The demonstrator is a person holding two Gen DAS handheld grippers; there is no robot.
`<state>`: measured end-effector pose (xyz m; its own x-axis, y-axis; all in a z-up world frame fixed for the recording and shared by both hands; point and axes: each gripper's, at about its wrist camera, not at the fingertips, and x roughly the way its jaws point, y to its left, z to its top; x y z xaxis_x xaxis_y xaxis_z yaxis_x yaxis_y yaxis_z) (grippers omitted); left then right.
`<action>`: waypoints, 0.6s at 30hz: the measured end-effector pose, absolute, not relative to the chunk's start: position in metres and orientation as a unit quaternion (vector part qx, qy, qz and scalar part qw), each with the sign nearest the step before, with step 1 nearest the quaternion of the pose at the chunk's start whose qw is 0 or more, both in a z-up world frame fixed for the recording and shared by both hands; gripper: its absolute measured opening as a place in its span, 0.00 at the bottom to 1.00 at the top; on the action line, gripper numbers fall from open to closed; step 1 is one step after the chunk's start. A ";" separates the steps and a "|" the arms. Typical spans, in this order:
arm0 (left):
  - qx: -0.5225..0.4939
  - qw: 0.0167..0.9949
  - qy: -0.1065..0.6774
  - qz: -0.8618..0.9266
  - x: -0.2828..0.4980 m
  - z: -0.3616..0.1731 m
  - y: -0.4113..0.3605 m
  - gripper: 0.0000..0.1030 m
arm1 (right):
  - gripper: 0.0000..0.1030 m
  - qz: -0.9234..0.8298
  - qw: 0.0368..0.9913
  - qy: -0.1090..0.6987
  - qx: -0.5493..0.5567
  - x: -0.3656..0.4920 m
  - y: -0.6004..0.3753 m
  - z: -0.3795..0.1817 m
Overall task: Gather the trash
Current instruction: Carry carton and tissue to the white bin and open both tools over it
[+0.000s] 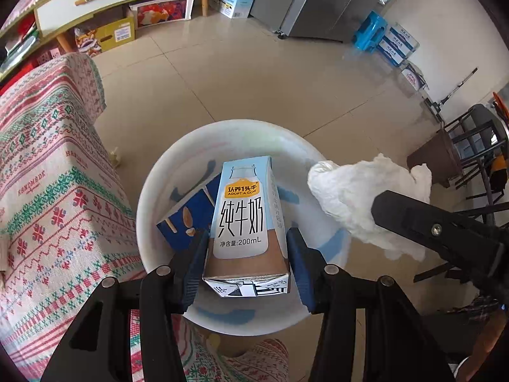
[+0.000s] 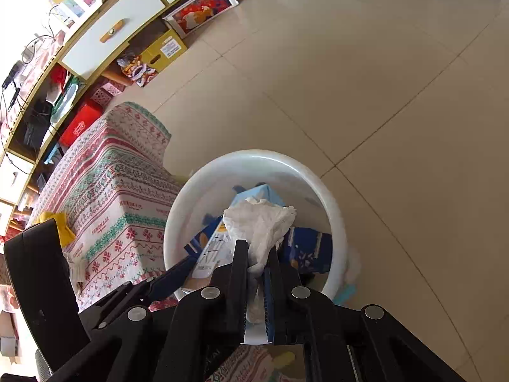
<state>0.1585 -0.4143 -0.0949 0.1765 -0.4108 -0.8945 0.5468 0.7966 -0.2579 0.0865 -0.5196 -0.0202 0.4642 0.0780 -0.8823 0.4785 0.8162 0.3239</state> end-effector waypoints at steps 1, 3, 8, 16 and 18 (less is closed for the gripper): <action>0.060 0.765 0.561 -0.310 0.161 -0.096 -0.413 0.51 | 0.07 -0.129 0.810 0.503 0.273 0.086 -0.520 -0.020; 0.049 0.766 0.561 -0.310 0.165 -0.096 -0.409 0.51 | 0.07 -0.135 0.809 0.506 0.267 0.086 -0.519 -0.020; 0.024 0.759 0.557 -0.336 0.165 -0.094 -0.411 0.53 | 0.22 -0.150 0.798 0.527 0.250 0.091 -0.515 -0.026; 0.005 0.771 0.547 -0.326 0.158 -0.079 -0.387 0.63 | 0.43 -0.148 0.804 0.511 0.264 0.085 -0.521 -0.019; -0.001 0.774 0.549 -0.317 0.153 -0.073 -0.374 0.63 | 0.43 -0.140 0.806 0.514 0.259 0.088 -0.515 -0.018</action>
<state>0.1529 -0.3739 -0.0734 0.1966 -0.4920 -0.8481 0.4903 0.7984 -0.3495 0.0882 -0.5148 -0.0176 0.4332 0.0402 -0.9004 0.4925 0.8262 0.2738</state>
